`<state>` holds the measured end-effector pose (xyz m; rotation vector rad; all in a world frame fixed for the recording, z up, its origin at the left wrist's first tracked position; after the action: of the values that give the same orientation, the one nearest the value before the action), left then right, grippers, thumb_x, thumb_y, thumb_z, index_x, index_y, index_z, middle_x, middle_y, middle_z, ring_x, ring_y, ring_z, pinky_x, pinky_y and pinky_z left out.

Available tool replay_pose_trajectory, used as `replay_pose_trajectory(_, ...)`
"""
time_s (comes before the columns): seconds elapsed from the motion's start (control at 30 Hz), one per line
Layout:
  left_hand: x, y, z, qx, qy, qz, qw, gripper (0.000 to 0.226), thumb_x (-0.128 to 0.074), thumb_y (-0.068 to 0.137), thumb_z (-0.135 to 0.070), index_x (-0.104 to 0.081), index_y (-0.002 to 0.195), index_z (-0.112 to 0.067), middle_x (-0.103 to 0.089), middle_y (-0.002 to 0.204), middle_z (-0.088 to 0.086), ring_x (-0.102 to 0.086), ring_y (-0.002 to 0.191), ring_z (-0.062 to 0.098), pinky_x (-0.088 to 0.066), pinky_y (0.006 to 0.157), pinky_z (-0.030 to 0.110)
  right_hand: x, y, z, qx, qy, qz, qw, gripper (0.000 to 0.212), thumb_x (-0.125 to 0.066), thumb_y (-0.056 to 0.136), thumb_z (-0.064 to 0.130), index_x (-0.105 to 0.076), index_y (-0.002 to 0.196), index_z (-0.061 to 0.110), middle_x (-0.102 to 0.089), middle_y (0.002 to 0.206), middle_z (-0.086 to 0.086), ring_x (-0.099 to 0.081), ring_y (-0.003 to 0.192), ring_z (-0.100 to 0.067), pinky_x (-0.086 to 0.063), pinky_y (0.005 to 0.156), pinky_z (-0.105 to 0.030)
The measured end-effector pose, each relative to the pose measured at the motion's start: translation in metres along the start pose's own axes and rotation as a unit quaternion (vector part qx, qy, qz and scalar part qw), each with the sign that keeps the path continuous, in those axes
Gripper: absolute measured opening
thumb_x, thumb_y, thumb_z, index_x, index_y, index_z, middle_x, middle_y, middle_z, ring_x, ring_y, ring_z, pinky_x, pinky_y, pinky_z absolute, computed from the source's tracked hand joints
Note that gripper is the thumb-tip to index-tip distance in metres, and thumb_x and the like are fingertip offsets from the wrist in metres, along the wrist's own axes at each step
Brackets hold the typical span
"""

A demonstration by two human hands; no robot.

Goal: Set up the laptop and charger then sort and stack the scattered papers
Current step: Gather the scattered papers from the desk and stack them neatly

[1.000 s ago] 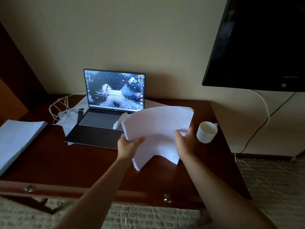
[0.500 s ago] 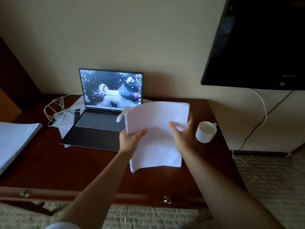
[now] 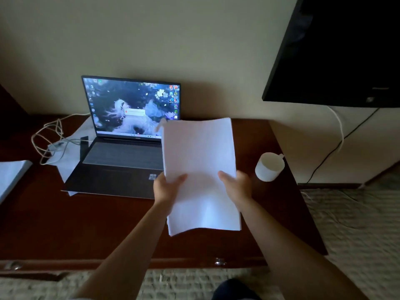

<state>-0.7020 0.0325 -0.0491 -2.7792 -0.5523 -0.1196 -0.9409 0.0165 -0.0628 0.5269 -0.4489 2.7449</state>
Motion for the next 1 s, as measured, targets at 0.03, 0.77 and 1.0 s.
replay_pose_trajectory(0.03, -0.007, 0.002, 0.002, 0.007, 0.019, 0.003, 1.0, 0.03, -0.08, 0.075, -0.014, -0.062, 0.098, -0.008, -0.065, 0.086, 0.003, -0.062, 0.073, 0.016, -0.055, 0.064, 0.029, 0.0, 0.007, -0.008, -0.025, -0.037, 0.003, 0.999, 0.046, -0.07, 0.078, 0.04, -0.066, 0.105, 0.004, -0.069, 0.102, -0.009, -0.066, 0.096, -0.027, -0.053, 0.081, -0.035)
replay_pose_trajectory(0.77, -0.096, 0.085, 0.034, -0.086, 0.413, 0.093, 0.902, 0.055, -0.049, 0.079, 0.012, -0.058, 0.126, -0.015, -0.055, 0.132, 0.0, -0.052, 0.119, 0.017, -0.046, 0.098, 0.027, -0.08, 0.131, 0.006, -0.155, 0.115, 0.081, 0.978, 0.048, -0.054, 0.09, 0.012, -0.04, 0.136, 0.011, -0.046, 0.131, -0.005, -0.047, 0.12, -0.023, -0.04, 0.09, -0.027)
replay_pose_trajectory(1.0, -0.106, 0.117, 0.036, -0.029, 0.436, 0.097, 0.894, 0.04, -0.054, 0.078, 0.011, -0.066, 0.107, -0.015, -0.061, 0.115, 0.004, -0.059, 0.103, 0.023, -0.048, 0.084, 0.025, -0.1, 0.163, 0.014, -0.211, 0.091, 0.077, 0.97, 0.019, -0.061, 0.084, 0.003, -0.061, 0.103, 0.0, -0.059, 0.077, -0.009, -0.051, 0.06, -0.018, -0.037, 0.05, -0.022)
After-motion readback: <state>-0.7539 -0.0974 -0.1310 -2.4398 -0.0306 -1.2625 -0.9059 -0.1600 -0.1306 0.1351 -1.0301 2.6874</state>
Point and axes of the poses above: each hand's wrist, its own y-axis towards the middle knuckle, its own x-axis out of the back of the hand, z = x × y, the point moved 7 cm from there along y, towards the middle knuckle
